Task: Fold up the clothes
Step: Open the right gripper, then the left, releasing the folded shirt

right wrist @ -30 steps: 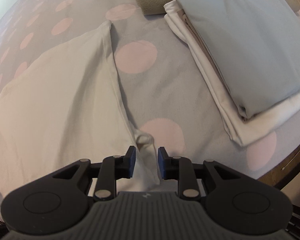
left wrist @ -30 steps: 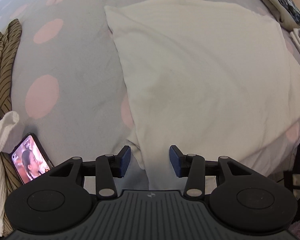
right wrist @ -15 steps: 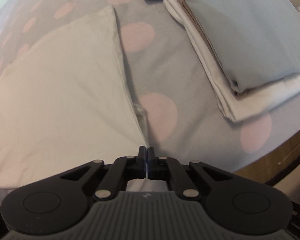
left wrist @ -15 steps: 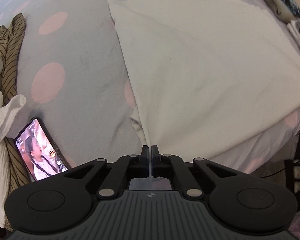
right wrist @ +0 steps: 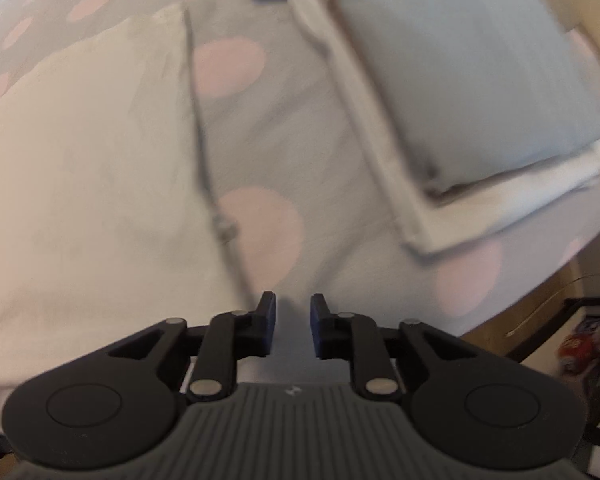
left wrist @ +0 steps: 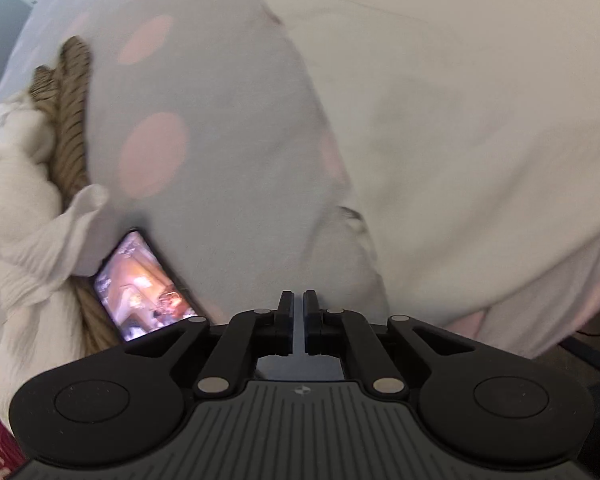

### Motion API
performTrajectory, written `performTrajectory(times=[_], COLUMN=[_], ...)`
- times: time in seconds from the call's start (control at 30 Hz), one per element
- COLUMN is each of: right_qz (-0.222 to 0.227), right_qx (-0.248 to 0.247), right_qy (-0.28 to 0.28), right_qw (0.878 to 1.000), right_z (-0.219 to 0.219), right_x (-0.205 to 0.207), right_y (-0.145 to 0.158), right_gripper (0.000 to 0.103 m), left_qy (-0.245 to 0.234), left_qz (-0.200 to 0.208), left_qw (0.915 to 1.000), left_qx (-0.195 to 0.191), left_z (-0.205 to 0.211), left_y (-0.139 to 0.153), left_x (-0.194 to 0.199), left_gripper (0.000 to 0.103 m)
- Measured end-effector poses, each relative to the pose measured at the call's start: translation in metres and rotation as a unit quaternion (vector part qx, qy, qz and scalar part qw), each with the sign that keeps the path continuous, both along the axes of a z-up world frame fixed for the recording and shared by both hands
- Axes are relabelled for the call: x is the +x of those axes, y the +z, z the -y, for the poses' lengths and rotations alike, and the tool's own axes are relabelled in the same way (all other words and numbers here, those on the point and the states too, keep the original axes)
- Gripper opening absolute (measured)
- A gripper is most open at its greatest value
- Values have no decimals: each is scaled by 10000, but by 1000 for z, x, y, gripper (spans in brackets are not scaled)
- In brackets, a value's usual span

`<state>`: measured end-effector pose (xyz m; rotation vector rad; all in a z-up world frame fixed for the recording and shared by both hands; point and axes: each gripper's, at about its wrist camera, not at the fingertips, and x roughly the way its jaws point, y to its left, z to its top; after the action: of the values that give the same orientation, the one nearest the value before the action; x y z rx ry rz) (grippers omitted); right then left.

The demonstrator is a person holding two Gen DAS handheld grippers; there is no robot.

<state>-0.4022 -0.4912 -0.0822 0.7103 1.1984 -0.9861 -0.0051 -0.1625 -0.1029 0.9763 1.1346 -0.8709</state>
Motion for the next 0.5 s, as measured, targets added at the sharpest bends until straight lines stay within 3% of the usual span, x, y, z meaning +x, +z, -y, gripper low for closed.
performTrajectory(times=[0.13,0.2,0.3,0.4,0.5], right_qz=[962,1093,587,-50,-113], right_qx=[314,623,823,885,943], right_qy=[139,387,599,578,491], right_qw=[9948,9913,9931,9944,9943], right_z=[0,1,-4,2,5], right_x=[-4,15,27,26,22], right_y=[11,2,-19,-43,-45], right_gripper=[18,18,18,19,21], left_qy=[-108,-360,-640,-620,-621], left_qz=[-657,-982,-912,-774,-663], left_qw=[9955,9914,9926,9951,9959], left_qx=[-670,-786,-483,-11,45], left_z=[2,5,13,16,17], left_y=[17,16,1,-22,-22], left_x=[-11,-22,-37,-40,-43], left_gripper=[1,1,1,1,1])
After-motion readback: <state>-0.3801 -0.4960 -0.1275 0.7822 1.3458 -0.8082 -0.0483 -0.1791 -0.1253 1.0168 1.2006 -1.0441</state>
